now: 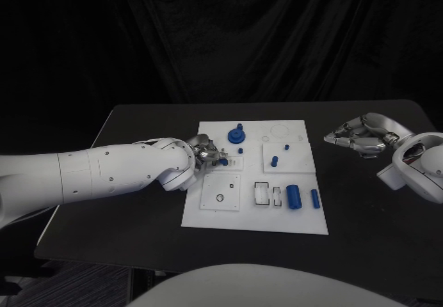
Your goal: Assemble the parts on the task board
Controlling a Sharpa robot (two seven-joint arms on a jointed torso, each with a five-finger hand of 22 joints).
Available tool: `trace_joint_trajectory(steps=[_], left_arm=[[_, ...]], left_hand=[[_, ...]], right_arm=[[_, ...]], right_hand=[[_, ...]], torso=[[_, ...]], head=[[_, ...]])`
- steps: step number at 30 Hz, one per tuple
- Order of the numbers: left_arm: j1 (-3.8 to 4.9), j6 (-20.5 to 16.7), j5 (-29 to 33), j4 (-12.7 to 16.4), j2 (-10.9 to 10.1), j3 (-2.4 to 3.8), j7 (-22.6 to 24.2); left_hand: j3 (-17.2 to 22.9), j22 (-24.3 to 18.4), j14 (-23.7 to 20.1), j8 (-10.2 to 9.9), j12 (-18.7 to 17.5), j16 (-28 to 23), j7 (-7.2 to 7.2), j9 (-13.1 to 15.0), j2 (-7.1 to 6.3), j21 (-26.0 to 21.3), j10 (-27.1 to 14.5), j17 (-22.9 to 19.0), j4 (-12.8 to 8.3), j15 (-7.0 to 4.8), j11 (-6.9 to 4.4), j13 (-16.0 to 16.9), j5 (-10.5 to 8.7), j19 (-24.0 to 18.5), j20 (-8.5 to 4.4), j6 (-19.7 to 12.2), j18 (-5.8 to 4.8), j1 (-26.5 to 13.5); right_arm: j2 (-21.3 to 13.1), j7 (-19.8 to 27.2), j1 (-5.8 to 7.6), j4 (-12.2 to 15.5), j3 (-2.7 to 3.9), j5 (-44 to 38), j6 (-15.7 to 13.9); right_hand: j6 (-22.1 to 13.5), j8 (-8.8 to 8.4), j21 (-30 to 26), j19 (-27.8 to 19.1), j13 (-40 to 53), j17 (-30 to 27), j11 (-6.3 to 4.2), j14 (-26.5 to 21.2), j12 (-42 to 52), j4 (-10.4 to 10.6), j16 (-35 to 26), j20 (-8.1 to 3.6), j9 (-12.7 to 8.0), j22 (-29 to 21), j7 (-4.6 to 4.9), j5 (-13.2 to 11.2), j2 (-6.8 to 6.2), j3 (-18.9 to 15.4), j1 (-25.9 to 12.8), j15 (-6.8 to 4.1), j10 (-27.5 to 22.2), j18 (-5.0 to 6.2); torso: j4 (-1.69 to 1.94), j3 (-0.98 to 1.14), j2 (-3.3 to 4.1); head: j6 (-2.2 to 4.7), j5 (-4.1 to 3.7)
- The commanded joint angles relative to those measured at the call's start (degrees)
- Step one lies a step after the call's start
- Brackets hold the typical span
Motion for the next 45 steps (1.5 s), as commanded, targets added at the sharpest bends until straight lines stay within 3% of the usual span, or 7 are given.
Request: trace_joint_trajectory(steps=[1,15,21,25,27,36,45], left_arm=[[-0.21,1.3,-0.1,0.1,0.1,0.02,0.2],[-0.85,1.5,-0.1,-0.2,-0.1,0.02,0.4],[-1.01,1.7,-0.1,-0.4,-0.1,0.02,0.5],[-1.11,1.8,-0.1,-0.5,0.0,0.02,0.4],[-1.17,2.0,-0.1,-0.5,0.0,0.02,0.2],[-1.31,3.1,-0.1,-0.7,-0.1,0.02,-0.6],[-1.38,4.0,-0.1,-0.8,-0.2,0.02,-0.6]], left_hand=[[0.1,1.1,5.9,0.2,0.2,-0.1,-0.03,0.1,0.53,-0.2,5.9,15.1,0.4,-0.45,-0.52,15.1,-0.31,-0.4,0.15,-0.6,0.51,0.2],[0.0,0.9,5.9,0.2,0.2,-0.1,0.03,0.1,0.49,-0.5,5.9,15.1,0.8,-0.43,-0.47,15.1,-0.9,-0.5,0.18,-0.8,0.55,0.2],[-2.5,0.8,5.9,0.0,0.2,-0.1,0.41,0.0,-0.08,-1.2,5.9,15.1,4.1,-0.14,-0.13,15.1,-5.36,-0.7,0.39,-1.6,0.62,-0.9],[-3.2,0.8,5.9,-0.1,0.2,-0.1,0.5,-0.2,-0.21,-1.3,5.9,15.1,4.7,-0.07,-0.03,15.1,-5.81,-0.7,0.46,-1.8,0.64,-1.1],[-5.8,0.8,5.9,-0.8,0.2,-0.1,1.1,-0.6,-0.9,-1.6,5.9,15.1,7.2,0.31,0.45,15.1,-7.93,-0.7,0.74,-2.9,0.65,-2.6],[-11.1,0.9,5.9,-0.9,0.2,-0.1,1.37,-0.9,-1.03,-1.9,5.9,15.1,11.1,0.65,0.78,15.1,-9.66,-0.7,1.14,-3.2,0.71,-3.8],[-14.1,1.1,5.9,-0.6,0.2,-0.1,1.28,-0.9,-0.72,-2.1,5.9,15.1,13.1,0.62,0.73,15.1,-10.74,-0.6,1.15,-2.9,0.72,-4.1]], right_arm=[[-0.1,-0.8,-0.16,0.1,0.04,0.0,0.1],[0.0,-1.0,-0.18,0.0,0.04,0.0,0.4],[0.0,-1.0,-0.21,0.0,0.04,0.0,0.5],[0.0,-1.0,-0.23,0.0,0.04,0.0,0.5],[-0.1,-1.1,-0.24,0.0,0.04,0.0,0.5],[-0.2,-1.2,-0.26,0.0,0.04,0.0,0.7],[-0.1,-1.3,-0.3,0.0,0.04,0.0,0.9]], right_hand=[[0.5,-0.27,-0.3,-0.3,5.6,4.8,0.09,2.7,-0.3,-0.3,-0.3,0.02,-0.1,3.1,0.03,0.3,0.2,0.0,0.6,-0.01,-0.3,0.98],[0.5,-0.29,-0.5,-0.3,5.5,4.7,0.09,2.6,-0.4,-0.4,-0.4,0.02,-0.1,3.0,0.03,0.4,0.19,0.0,0.7,-0.02,-0.4,1.02],[0.5,-0.3,-0.6,-0.4,5.4,4.6,0.09,2.6,-0.4,-0.4,-0.5,0.02,-0.1,2.9,0.04,0.4,0.18,0.0,0.7,-0.02,-0.4,1.06],[0.5,-0.3,-0.6,-0.4,5.4,4.6,0.09,2.6,-0.4,-0.4,-0.5,0.02,-0.1,2.9,0.04,0.4,0.18,0.0,0.7,-0.02,-0.4,1.06],[0.5,-0.3,-0.6,-0.4,5.4,4.6,0.09,2.6,-0.4,-0.4,-0.5,0.02,-0.1,2.9,0.04,0.4,0.18,0.0,0.7,-0.02,-0.4,1.06],[0.5,-0.33,-0.7,-0.5,5.4,4.6,0.1,2.6,-0.4,-0.4,-0.6,0.02,-0.1,2.8,0.05,0.4,0.15,0.0,0.7,-0.01,-0.5,1.08],[0.5,-0.34,-0.8,-0.5,5.3,4.5,0.1,2.6,-0.5,-0.3,-0.6,0.02,-0.1,2.8,0.05,0.4,0.12,0.0,0.7,-0.01,-0.5,1.09]], torso=[[0.01,0.0,0.01],[0.03,-0.06,0.03],[0.01,-0.09,0.02],[-0.01,-0.11,0.01],[-0.02,-0.09,0.0],[-0.04,-0.07,0.0],[-0.03,-0.03,-0.03]], head=[[0.0,0.01],[0.0,0.03],[0.0,0.01],[0.0,0.06],[0.0,0.09],[0.0,0.09],[0.0,0.15]])
